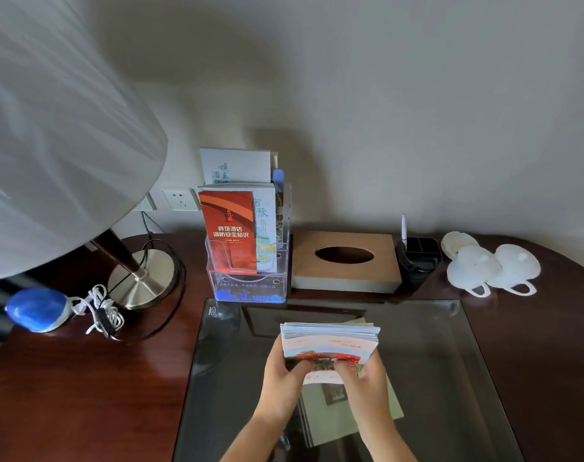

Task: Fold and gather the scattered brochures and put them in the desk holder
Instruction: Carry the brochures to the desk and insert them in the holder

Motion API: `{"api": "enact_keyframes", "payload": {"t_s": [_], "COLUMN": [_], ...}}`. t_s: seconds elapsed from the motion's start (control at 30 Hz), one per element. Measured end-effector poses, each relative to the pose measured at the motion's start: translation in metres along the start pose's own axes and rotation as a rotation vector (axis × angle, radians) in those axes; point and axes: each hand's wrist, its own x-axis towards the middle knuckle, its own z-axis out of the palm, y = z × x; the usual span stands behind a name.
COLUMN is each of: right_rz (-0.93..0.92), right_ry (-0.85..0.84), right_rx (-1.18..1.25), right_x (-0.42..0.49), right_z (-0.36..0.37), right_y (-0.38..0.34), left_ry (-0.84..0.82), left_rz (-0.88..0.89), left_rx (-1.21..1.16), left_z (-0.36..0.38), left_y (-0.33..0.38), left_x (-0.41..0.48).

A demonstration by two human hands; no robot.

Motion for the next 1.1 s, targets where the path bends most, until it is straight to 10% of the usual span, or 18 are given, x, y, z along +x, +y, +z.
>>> {"api": "enact_keyframes", "payload": {"t_s": [0.47,0.63,0.83,1.1], "right_rz": [-0.227,-0.821,-0.886,-0.828], "right_ry": [-0.107,-0.064,-0.234,-0.17], "right_rx": [-0.031,-0.497,-1.173,-1.166], "right_x": [-0.019,-0.018,-0.026,-0.023], "right_z": [-0.012,-0.02,0.014,0.009], "right_y": [-0.027,-0.084,-0.091,-0.086], "left_ry": [0.061,0.085,0.06,0.073], "left_rz": [0.004,0.031,0.078,0.039], "left_rx": [0.043,0.048,0.045,0.016], "left_z": [-0.005,-0.005,-0.003,-0.006], "left_y": [-0.008,-0.009,-0.006,-0.006], "left_x": [0.0,0.002,0.0,0.002]}}
